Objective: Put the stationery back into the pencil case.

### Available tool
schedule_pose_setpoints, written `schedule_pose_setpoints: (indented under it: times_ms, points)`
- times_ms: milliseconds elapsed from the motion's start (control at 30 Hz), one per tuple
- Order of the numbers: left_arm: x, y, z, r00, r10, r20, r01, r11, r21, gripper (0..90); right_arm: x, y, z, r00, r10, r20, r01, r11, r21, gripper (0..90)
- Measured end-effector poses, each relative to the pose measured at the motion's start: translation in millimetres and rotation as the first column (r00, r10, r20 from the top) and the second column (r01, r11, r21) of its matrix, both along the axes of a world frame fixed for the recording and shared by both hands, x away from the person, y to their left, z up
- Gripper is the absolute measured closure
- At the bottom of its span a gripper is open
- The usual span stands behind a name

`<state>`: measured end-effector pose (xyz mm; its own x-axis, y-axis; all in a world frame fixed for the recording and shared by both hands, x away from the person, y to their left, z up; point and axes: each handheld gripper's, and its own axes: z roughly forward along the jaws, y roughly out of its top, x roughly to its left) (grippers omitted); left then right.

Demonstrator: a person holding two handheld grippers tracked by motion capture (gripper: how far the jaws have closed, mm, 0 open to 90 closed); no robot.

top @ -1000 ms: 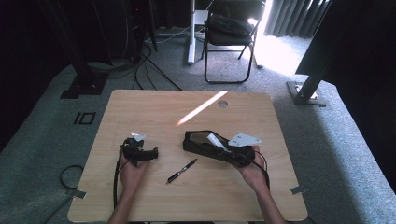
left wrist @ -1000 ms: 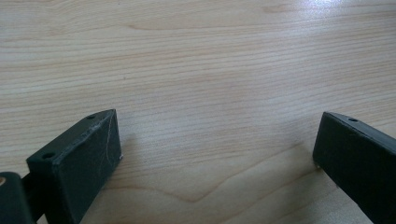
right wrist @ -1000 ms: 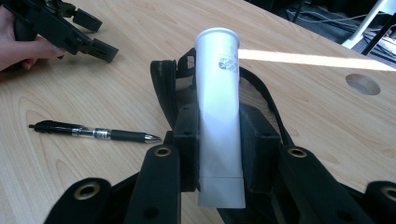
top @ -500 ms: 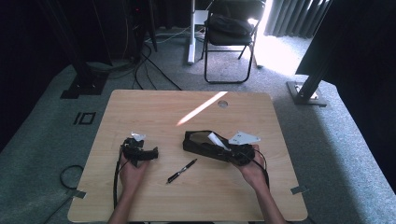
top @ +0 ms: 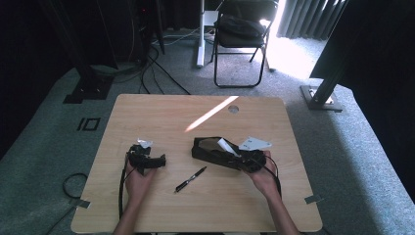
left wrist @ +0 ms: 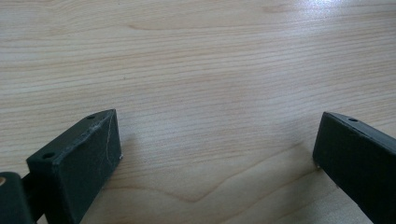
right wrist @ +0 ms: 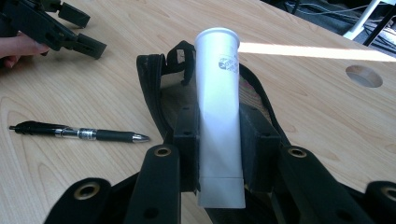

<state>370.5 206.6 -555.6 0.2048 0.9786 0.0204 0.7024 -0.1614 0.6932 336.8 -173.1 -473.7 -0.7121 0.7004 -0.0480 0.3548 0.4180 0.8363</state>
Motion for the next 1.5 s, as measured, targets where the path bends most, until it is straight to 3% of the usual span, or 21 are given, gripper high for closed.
schedule_pose_setpoints:
  times_ms: [1500]
  points:
    - [0.0, 0.0, 0.0, 1.0000, 0.000, 0.000, 0.000, 1.0000, 0.000, 1.2, 28.4, 8.1, -8.6, 0.9998, -0.001, -0.022, 0.001, 0.9994, -0.033, 71.0]
